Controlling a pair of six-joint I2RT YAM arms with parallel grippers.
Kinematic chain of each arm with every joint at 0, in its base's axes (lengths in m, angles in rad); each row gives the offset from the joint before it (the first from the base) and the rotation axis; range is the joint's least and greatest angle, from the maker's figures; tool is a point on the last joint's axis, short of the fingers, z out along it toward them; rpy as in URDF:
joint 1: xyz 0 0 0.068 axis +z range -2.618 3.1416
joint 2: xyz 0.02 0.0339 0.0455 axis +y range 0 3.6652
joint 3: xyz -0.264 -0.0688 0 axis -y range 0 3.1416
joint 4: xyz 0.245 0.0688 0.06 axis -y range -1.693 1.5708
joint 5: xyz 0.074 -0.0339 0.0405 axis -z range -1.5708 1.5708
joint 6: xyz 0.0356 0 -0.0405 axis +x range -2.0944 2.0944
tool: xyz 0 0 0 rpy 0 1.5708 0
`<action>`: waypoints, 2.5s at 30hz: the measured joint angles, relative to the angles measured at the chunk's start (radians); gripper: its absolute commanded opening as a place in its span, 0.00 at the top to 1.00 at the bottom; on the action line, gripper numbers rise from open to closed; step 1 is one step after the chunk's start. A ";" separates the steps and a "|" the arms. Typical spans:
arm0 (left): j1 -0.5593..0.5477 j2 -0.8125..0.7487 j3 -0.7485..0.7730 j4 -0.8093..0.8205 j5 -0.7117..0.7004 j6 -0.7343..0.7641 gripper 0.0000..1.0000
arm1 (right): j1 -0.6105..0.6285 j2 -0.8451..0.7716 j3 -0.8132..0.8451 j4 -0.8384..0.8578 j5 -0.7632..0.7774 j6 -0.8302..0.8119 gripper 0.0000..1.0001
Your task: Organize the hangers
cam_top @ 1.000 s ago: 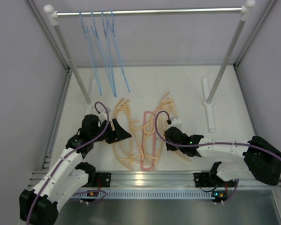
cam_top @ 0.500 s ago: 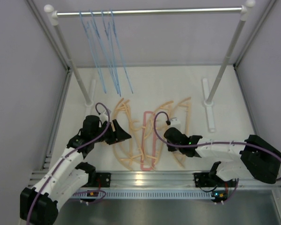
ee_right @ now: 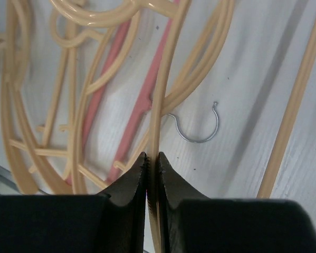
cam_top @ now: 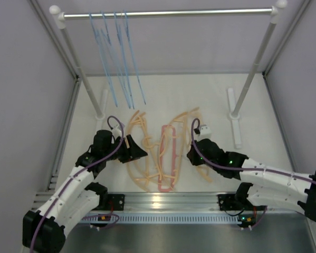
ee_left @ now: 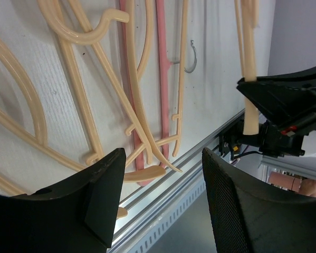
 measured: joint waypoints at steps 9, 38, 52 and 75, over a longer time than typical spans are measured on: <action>0.000 0.001 0.000 0.000 -0.003 0.000 0.36 | -0.124 -0.235 0.197 -0.101 -0.193 -0.004 1.00; -0.001 0.027 0.000 0.002 -0.003 0.005 0.37 | -1.201 -0.013 0.707 0.435 -1.293 0.712 1.00; -0.001 0.029 0.000 0.003 -0.003 0.016 0.37 | -1.320 0.026 0.705 0.703 -1.307 0.989 1.00; -0.001 0.035 -0.003 0.003 0.001 0.025 0.38 | -1.382 0.167 0.705 0.706 -1.225 1.064 1.00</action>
